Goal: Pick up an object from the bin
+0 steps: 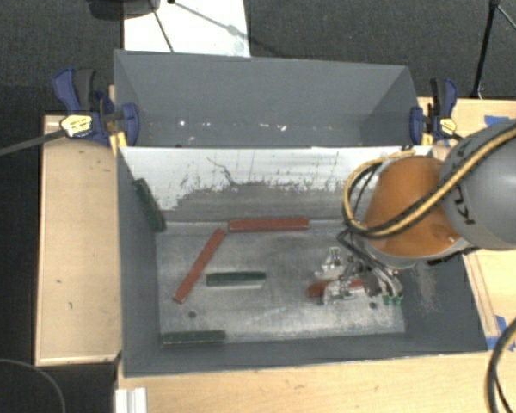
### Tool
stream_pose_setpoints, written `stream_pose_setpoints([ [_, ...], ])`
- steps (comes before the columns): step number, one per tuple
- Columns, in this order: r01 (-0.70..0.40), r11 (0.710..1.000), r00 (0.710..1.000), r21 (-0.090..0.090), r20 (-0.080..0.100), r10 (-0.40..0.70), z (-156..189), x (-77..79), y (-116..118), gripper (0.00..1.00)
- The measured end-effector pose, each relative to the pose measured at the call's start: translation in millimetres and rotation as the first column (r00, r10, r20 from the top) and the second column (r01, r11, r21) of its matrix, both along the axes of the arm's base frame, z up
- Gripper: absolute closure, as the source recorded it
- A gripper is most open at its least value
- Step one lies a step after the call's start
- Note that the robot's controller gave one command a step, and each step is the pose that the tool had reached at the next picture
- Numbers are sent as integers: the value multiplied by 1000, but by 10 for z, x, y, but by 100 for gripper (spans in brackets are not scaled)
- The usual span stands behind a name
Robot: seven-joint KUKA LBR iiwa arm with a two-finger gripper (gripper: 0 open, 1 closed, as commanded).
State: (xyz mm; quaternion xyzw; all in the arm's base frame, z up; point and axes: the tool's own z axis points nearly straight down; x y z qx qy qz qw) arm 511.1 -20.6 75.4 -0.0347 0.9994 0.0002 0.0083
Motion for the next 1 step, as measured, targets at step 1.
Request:
stream_pose_setpoints([
  [1, 57, 998, 998, -1, -7, -57, 1791, -260, -152, 100],
])
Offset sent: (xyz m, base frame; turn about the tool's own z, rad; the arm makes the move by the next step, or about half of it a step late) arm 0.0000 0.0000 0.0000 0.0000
